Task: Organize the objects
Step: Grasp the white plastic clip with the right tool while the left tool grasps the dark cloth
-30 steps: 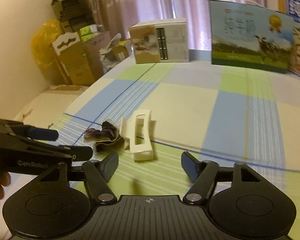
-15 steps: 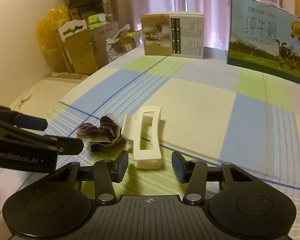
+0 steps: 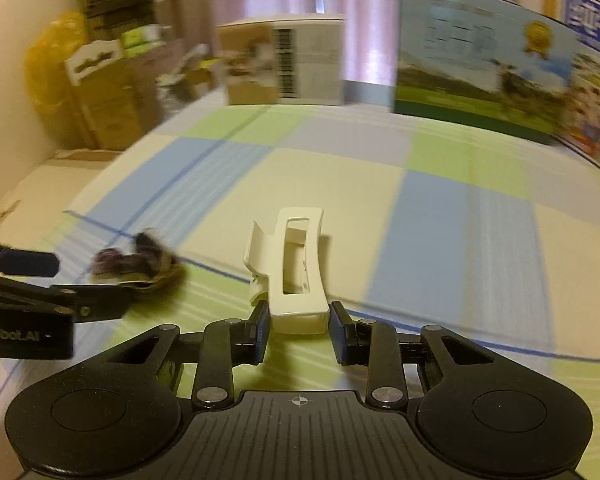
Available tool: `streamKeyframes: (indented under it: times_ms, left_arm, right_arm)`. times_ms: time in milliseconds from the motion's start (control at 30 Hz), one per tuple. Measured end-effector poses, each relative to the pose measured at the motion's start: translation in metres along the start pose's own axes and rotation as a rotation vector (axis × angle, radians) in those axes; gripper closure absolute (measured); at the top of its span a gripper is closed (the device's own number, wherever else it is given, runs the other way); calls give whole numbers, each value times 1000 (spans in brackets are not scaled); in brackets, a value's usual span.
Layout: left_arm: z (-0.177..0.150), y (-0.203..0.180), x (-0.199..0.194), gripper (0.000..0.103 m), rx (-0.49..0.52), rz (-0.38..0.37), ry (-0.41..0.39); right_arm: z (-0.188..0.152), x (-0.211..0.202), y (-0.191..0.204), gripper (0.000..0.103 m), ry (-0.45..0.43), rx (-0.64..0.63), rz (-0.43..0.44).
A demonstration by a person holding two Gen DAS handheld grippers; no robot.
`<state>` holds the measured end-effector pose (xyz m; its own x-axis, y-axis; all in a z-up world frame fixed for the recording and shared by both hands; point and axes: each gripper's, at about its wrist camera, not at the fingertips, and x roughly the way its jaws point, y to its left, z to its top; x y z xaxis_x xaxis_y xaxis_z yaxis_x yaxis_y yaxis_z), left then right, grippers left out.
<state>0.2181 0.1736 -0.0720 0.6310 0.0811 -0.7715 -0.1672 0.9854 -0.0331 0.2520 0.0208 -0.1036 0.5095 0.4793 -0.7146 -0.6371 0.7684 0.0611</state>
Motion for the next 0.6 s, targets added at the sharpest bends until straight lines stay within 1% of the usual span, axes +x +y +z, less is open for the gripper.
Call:
streamKeyframes:
  times_ms: [67, 133, 200, 300, 333, 367, 433, 467, 500, 533, 600]
  left_arm:
    - [4, -4, 5, 20, 4, 0, -23]
    - [8, -7, 12, 20, 2, 0, -30]
    - [12, -10, 20, 20, -13, -21, -22]
    - [13, -16, 33, 22, 6, -2, -10]
    - [14, -17, 37, 23, 11, 10, -9]
    - [14, -17, 40, 24, 12, 20, -8]
    - [15, -16, 45, 31, 7, 25, -6]
    - [15, -15, 46, 35, 3, 23, -3]
    - [15, -14, 48, 40, -1, 21, 3]
    - [14, -14, 48, 41, -1, 20, 3]
    - [14, -16, 46, 51, 13, 19, 2]
  right_arm:
    - [1, -3, -9, 75, 13, 22, -25]
    - [0, -5, -16, 75, 27, 37, -31]
    - [0, -7, -22, 75, 34, 45, -21]
    - [-1, -8, -27, 74, 40, 70, 2]
    - [-1, -8, -28, 70, 41, 80, 4]
    - [-1, -7, -28, 66, 42, 84, 12]
    - [-1, -5, -26, 52, 33, 77, 19]
    - [-2, -5, -24, 49, 22, 66, 19]
    - [-2, -5, -22, 48, 10, 53, 16]
    - [-1, -4, -20, 48, -1, 44, 15]
    - [0, 0, -17, 47, -14, 30, 20]
